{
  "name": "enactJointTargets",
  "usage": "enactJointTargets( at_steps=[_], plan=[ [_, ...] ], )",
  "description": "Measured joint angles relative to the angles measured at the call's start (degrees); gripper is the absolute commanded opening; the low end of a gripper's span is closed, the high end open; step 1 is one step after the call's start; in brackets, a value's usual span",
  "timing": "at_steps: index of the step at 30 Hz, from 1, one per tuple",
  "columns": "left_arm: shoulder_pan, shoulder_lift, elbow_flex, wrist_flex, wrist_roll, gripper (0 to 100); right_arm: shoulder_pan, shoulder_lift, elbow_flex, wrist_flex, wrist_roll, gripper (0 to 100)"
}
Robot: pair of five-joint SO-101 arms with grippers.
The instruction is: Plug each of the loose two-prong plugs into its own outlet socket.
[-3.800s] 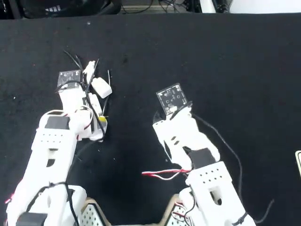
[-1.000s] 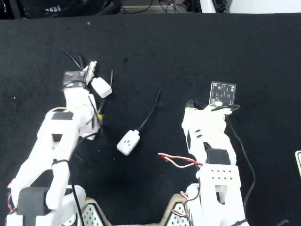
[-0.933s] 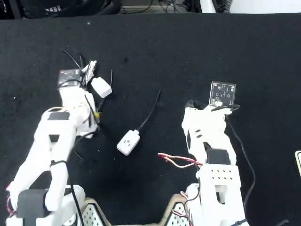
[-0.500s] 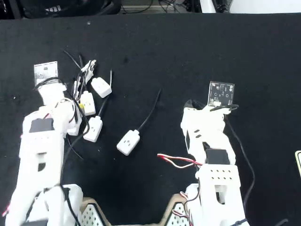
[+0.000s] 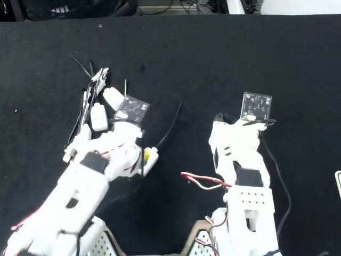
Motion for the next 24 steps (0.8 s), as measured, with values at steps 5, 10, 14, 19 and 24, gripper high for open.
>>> enactJointTargets(
  at_steps=[5, 10, 14, 19, 24],
  plan=[
    [2.46, 13.36, -3.78, -2.90, 0.09, 21, 0.00, 0.00, 0.00, 0.00, 0.00, 2.6],
    [8.62, 17.05, -6.07, -0.44, 0.00, 21, 0.00, 0.00, 0.00, 0.00, 0.00, 2.6],
    [8.70, 17.05, -6.77, 0.88, 0.09, 21, 0.00, 0.00, 0.00, 0.00, 0.00, 2.6],
    [8.79, 17.05, -6.86, 0.88, 0.09, 21, 0.00, 0.00, 0.00, 0.00, 0.00, 2.6],
    [13.89, 17.05, -6.86, 1.41, 0.09, 21, 0.00, 0.00, 0.00, -0.09, 0.00, 2.6]
  ],
)
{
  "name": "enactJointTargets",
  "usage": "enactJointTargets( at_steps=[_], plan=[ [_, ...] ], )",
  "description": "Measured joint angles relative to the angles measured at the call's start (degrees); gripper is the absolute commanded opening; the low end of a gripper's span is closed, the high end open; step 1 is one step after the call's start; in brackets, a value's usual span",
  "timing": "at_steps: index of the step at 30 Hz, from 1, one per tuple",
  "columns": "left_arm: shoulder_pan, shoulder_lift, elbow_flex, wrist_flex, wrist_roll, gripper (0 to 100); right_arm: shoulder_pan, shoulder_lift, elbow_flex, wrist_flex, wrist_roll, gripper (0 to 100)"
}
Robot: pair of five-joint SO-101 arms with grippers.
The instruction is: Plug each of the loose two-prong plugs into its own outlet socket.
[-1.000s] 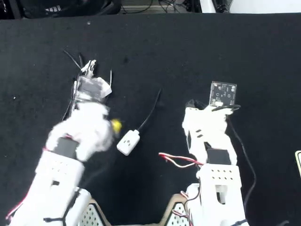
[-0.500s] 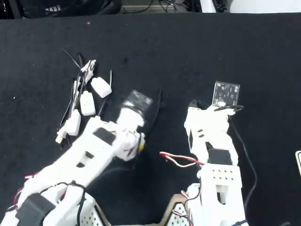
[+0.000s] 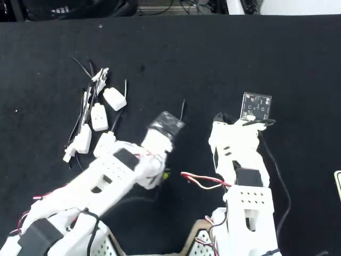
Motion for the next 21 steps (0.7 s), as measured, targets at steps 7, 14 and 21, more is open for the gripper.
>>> enactJointTargets(
  at_steps=[7, 14, 21],
  plan=[
    [4.31, -0.18, 0.00, 1.76, 0.00, 21, 0.00, 0.00, 0.00, -0.09, 0.00, 2.6],
    [1.49, -9.76, -0.53, 6.68, -0.09, 21, 0.00, 0.00, 0.00, -0.88, 0.00, 2.6],
    [-11.16, -18.29, 4.84, 0.70, -0.09, 21, 0.00, 0.00, 0.00, -0.97, 0.00, 2.6]
  ],
)
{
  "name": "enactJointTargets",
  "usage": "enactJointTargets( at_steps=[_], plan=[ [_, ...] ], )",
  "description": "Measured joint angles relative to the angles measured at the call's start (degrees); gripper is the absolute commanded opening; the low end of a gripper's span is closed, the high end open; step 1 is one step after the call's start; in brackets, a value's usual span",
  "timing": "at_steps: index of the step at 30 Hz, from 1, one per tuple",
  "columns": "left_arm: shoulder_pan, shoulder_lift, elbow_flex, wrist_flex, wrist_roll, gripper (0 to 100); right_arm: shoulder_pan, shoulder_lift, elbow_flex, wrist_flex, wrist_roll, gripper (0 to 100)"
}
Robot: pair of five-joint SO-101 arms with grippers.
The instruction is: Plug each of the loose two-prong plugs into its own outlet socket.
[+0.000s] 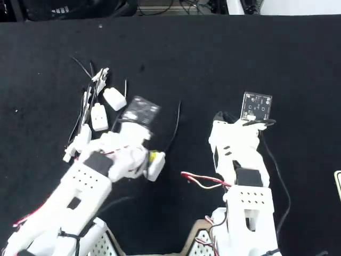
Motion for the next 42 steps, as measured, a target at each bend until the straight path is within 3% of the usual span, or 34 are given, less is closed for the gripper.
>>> enactJointTargets(
  at_steps=[4, 10, 18, 23, 27, 30, 36, 40, 42],
  plan=[
    [-2.99, 0.26, 4.57, -5.80, 0.00, 21, 0.00, 0.00, 0.00, 0.00, 0.00, 2.6],
    [-2.99, 5.27, 5.01, -6.68, 0.00, 21, 0.00, 0.00, 0.00, 0.00, 0.00, 2.6],
    [8.35, 5.27, 5.01, -6.77, 1.14, 21, 0.35, 0.00, 0.00, 0.00, 0.00, 2.6],
    [8.35, 1.05, 5.01, -6.07, 3.25, 21, 0.35, 0.00, 0.00, 0.00, 0.00, 4.7],
    [0.18, -4.13, 5.01, -4.13, 3.43, 21, -2.55, 0.00, 0.00, 0.09, 0.88, 14.1],
    [-10.37, -8.35, 5.01, -4.40, 5.36, 21, -9.49, 0.09, 0.00, 2.81, 5.36, 12.3],
    [-32.70, -11.60, 10.46, -13.01, 18.55, 21, -25.67, 0.44, 0.00, 8.79, 7.21, 13.3],
    [-36.92, -11.78, 12.92, -17.67, 21.98, 21, -29.98, 0.44, 0.00, 10.99, 6.07, 20.1],
    [-37.01, -11.78, 13.01, -18.37, 22.07, 21, -32.35, 0.97, -0.09, 12.40, 5.89, 18.8]
  ],
)
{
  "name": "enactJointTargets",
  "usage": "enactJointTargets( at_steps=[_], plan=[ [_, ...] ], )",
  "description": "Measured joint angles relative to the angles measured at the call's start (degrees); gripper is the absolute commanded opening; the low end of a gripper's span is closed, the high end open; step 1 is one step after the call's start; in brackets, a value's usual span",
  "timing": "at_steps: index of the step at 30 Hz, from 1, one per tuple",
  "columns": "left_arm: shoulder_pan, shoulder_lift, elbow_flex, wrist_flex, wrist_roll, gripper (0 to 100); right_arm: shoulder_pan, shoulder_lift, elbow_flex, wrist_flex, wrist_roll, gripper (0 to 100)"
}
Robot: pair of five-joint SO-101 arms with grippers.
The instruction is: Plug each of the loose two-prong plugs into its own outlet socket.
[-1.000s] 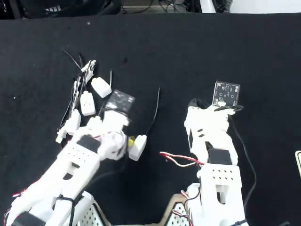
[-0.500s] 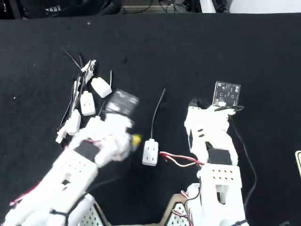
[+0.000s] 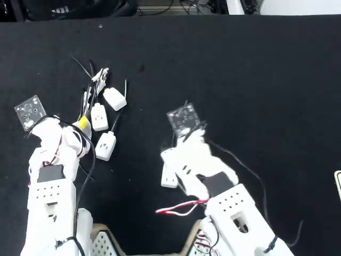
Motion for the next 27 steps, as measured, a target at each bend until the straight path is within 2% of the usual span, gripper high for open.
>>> enactJointTargets(
  at_steps=[4, 7, 13, 16, 21, 27],
  plan=[
    [0.00, -0.35, 0.00, -0.26, 0.00, 21, -0.79, 6.24, -2.29, 1.05, -0.18, 15.4],
    [0.00, -0.35, 0.00, -0.26, 0.00, 21, -0.79, 14.86, -7.12, 2.11, -2.20, 17.8],
    [-0.62, -0.35, 0.00, -0.26, 0.00, 21, -1.23, 31.65, -19.52, 11.08, -2.81, 26.9],
    [-0.53, -0.35, 0.00, -0.26, 0.00, 21, -1.23, 33.58, -21.63, 13.89, -3.34, 30.5],
    [-0.53, -0.35, 0.35, -0.26, 0.00, 21, -1.23, 33.85, -22.59, 15.56, -3.34, 24.7],
    [-0.53, -0.35, 0.35, -0.26, 0.18, 21, -3.43, 36.48, -21.01, 12.92, -5.63, 24.1]
  ],
)
